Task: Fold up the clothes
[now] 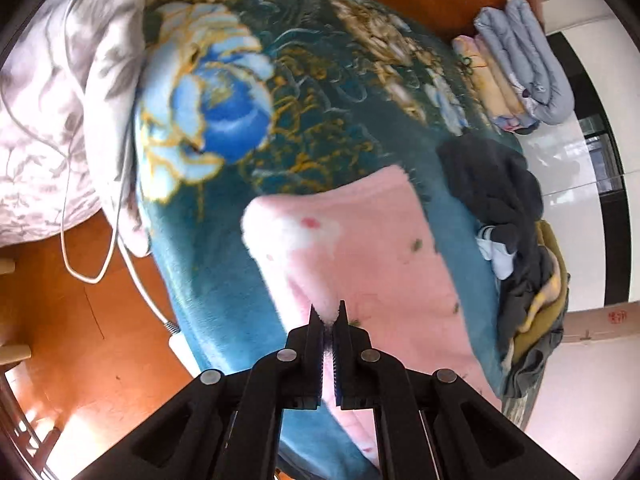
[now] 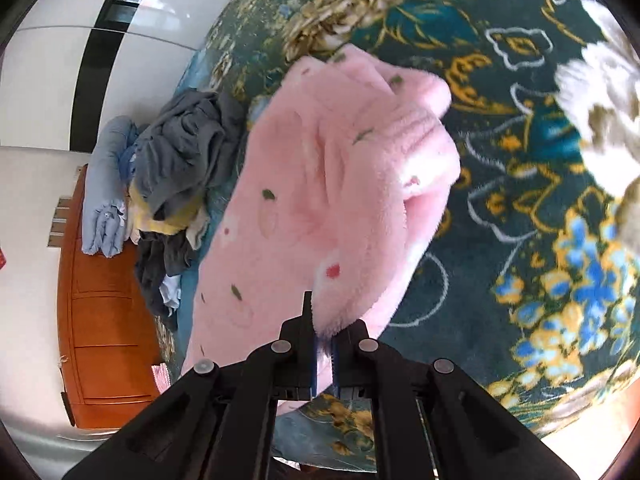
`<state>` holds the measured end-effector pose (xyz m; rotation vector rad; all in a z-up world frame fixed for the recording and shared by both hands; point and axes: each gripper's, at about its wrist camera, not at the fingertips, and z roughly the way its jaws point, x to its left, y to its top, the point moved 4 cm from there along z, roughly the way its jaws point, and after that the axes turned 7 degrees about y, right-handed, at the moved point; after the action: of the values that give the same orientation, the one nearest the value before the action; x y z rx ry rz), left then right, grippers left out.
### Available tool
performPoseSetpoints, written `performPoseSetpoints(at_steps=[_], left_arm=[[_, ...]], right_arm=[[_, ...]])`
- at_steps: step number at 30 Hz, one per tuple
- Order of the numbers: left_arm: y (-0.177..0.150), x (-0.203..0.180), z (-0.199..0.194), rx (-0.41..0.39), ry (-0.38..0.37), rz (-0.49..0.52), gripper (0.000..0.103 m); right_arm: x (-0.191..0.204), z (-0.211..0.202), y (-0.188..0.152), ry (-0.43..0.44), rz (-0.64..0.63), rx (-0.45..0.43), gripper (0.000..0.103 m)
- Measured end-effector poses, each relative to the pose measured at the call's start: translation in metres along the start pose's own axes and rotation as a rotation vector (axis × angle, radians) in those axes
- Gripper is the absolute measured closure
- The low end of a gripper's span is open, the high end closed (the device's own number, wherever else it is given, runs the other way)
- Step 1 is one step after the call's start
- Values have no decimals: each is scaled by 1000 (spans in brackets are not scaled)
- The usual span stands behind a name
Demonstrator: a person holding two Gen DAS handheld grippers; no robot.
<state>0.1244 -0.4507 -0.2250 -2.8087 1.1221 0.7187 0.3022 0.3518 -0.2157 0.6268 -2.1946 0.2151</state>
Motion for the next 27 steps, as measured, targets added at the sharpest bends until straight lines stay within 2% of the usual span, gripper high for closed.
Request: performPoseSetpoints(at_steps=[5,6,10,14,16,21,23,27], left_arm=[[0,-14,6,0,82,63,99],[-2,-11,10,7,105,66,96],[-7,-1,21,40,168,58,95],[-2,1,29,47,225,50,81],[-1,3,34,60,206,18,80],[5,18,43,76,51,-134,78],[7,25,46,85,0,-163,77],[10,24,49,86,-18,-139,77]], right_arm=[[5,0,2,-14,-8,-15,98],[5,1,2,-16,-8,-18,98],[3,5,2,-39,-7,-18,97],[1,5,0,-53,-8,-18,96],[1,3,0,-50,-12,-22,96],[6,-4,-1,-25,-19,-40,95],[8,-6,-1,-15,-19,-45,95],[7,-9,-3,-17,-11,-51,95]])
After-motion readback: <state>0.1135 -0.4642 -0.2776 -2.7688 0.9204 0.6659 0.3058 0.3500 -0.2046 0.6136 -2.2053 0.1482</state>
